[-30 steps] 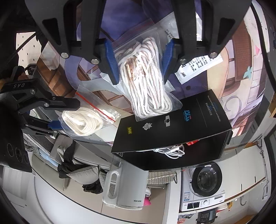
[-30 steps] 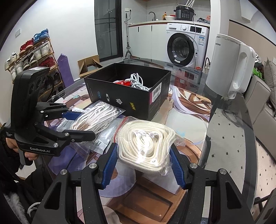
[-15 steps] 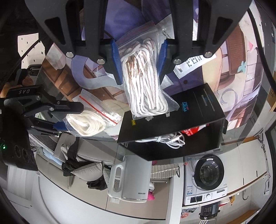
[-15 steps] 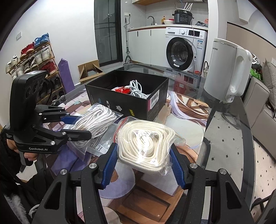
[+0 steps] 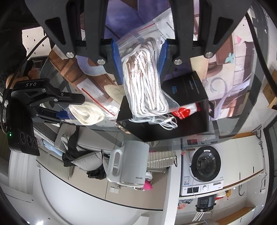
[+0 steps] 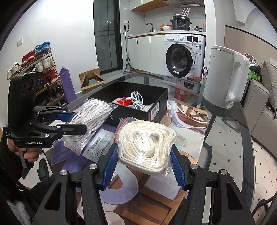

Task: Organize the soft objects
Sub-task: 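Lift both bagged ropes and carry them over the black box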

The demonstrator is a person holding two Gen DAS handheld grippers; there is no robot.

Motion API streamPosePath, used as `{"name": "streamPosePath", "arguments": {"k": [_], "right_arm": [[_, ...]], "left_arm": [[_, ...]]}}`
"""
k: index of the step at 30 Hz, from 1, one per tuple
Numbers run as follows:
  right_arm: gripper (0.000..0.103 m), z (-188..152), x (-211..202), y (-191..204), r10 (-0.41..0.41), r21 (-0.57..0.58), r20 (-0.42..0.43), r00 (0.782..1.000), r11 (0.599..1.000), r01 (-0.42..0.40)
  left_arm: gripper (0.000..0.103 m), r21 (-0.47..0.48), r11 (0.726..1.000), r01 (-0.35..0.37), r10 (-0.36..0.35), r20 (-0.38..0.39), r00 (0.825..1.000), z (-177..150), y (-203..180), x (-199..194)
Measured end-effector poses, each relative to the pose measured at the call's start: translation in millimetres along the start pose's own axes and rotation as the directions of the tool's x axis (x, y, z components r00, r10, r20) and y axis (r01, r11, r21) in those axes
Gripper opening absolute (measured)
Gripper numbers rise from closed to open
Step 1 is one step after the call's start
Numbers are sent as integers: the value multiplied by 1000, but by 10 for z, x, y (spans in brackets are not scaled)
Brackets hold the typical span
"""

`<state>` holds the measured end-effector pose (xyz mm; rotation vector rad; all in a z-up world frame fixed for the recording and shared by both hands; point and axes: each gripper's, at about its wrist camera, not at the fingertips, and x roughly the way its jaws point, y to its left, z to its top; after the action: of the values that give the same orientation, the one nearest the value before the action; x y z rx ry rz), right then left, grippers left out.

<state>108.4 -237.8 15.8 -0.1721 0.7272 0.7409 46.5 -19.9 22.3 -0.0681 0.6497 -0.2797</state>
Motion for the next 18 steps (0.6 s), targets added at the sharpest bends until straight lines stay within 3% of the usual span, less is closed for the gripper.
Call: {"name": "streamPosePath", "arguments": {"k": [18], "right_arm": [[59, 224, -5, 39, -26, 70, 63, 998, 997, 21]], "left_arm": [[36, -42, 998, -49, 52, 83, 995, 215, 238, -137]]}}
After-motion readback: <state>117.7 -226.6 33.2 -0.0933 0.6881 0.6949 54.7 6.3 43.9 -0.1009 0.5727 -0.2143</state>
